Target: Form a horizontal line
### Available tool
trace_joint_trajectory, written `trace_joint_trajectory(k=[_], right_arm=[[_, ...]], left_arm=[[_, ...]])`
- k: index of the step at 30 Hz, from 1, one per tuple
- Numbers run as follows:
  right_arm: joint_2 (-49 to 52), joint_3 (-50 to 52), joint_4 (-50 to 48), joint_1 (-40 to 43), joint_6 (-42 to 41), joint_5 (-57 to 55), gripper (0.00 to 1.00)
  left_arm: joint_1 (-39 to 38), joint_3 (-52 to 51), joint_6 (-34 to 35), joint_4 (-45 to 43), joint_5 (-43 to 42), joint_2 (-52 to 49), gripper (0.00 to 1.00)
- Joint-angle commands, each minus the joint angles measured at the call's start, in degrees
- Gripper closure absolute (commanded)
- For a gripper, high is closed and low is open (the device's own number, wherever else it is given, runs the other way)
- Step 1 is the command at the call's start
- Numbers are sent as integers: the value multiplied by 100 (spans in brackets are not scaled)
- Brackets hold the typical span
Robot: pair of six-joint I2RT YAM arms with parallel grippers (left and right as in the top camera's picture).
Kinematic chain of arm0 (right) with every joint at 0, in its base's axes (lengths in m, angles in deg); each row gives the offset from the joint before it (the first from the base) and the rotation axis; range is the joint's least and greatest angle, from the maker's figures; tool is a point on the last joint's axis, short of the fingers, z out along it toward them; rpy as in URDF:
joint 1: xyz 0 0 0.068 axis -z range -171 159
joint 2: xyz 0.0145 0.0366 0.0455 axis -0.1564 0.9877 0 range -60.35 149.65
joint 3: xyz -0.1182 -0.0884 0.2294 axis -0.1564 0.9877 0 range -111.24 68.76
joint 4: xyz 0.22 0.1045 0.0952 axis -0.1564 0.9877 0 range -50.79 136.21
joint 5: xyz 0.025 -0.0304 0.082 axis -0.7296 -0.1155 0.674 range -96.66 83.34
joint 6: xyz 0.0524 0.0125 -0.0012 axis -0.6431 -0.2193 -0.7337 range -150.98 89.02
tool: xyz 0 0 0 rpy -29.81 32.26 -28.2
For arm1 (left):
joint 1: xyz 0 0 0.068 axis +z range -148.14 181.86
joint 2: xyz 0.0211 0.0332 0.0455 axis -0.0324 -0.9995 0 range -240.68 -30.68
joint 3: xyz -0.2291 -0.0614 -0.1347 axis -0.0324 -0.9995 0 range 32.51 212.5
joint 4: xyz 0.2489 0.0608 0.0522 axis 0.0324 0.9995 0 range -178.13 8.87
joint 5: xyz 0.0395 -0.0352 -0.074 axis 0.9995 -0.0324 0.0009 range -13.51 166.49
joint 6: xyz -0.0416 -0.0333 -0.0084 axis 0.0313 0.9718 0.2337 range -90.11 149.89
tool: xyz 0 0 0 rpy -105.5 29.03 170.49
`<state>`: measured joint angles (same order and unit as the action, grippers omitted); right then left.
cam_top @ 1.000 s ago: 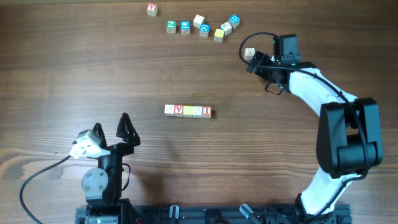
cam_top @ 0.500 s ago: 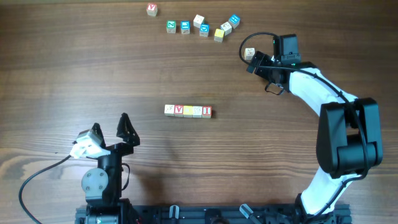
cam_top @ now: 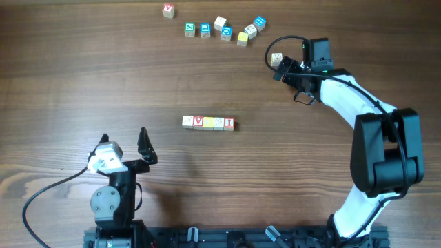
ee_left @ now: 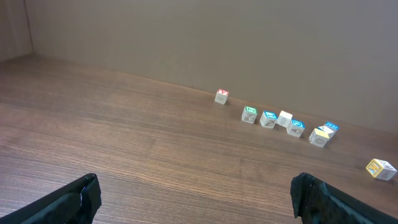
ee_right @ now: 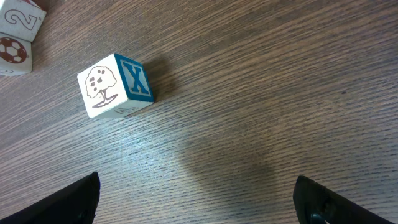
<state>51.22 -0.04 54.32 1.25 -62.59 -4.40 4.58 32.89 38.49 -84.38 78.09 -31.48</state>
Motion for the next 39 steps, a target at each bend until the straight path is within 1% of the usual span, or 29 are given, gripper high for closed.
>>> trace_joint_trajectory(k=[1, 19, 21, 23, 25, 28, 32, 34, 37, 39], right_arm=[[98, -9, -15, 26, -2, -118, 0], [26, -9, -4, 20, -2, -118, 0], [-302, -9, 52, 20, -4, -118, 0], [-894, -9, 57, 22, -2, -116, 0], [-1683, -9, 57, 22, -4, -118, 0], [-3294, -9, 57, 22, -2, -116, 0], [-4607, -9, 63, 22, -4, -116, 0], [-4826, -9, 111, 22, -4, -118, 0], [-4800, -9, 315, 22, -4, -118, 1], [-4616, -9, 1027, 22, -11, -116, 0]], left_arm=[[-22, -4, -136, 39, -90, 31, 0], [-22, -4, -136, 39, -90, 31, 0], [-22, -4, -136, 39, -90, 31, 0], [-22, -4, -136, 39, -90, 31, 0], [-22, -4, -136, 39, -90, 31, 0], [-22, -4, -136, 39, -90, 31, 0], [-22, -4, -136, 39, -90, 31, 0], [-22, -4, -136, 39, -90, 31, 0], [-22, -4, -133, 39, -90, 31, 0], [-22, -4, -136, 39, -90, 31, 0]])
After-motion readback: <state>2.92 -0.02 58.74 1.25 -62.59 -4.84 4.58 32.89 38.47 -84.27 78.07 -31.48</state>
